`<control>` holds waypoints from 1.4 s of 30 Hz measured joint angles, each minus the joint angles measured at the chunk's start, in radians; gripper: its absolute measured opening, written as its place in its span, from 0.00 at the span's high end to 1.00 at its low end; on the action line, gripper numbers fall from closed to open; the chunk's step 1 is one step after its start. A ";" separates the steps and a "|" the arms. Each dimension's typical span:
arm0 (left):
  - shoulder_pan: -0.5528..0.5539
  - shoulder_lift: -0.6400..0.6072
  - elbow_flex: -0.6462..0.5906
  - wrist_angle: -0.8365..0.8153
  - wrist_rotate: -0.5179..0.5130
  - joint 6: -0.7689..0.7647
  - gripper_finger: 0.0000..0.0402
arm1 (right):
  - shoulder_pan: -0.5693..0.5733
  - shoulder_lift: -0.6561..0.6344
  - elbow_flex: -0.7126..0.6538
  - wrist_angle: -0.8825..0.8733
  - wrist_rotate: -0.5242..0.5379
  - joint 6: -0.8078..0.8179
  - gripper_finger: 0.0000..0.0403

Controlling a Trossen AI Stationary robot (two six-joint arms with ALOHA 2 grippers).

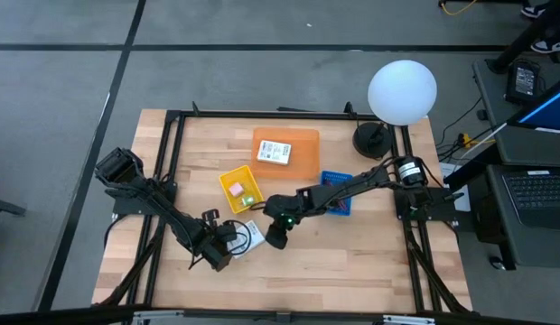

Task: Pick and place items into bin
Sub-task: Put the card reader box into the orange bin

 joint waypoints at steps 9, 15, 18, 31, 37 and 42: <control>0.000 0.000 0.000 0.000 -0.001 0.000 0.99 | 0.000 0.000 0.000 -0.022 0.041 0.042 0.41; 0.000 0.000 0.000 0.000 -0.008 0.002 0.99 | 0.050 0.000 0.000 -0.050 0.214 0.105 0.38; 0.000 0.000 0.000 0.000 -0.012 0.002 0.99 | 0.072 0.000 0.000 -0.026 0.245 0.131 0.38; -0.011 0.000 0.000 0.001 -0.029 0.000 0.99 | 0.098 0.067 0.000 0.054 0.267 0.274 0.38; -0.018 0.000 0.000 0.005 -0.032 0.000 0.99 | 0.097 0.104 0.002 0.129 0.258 0.311 0.38; -0.018 0.000 0.000 0.007 -0.035 0.000 0.99 | 0.097 0.122 0.003 0.183 0.260 0.317 0.38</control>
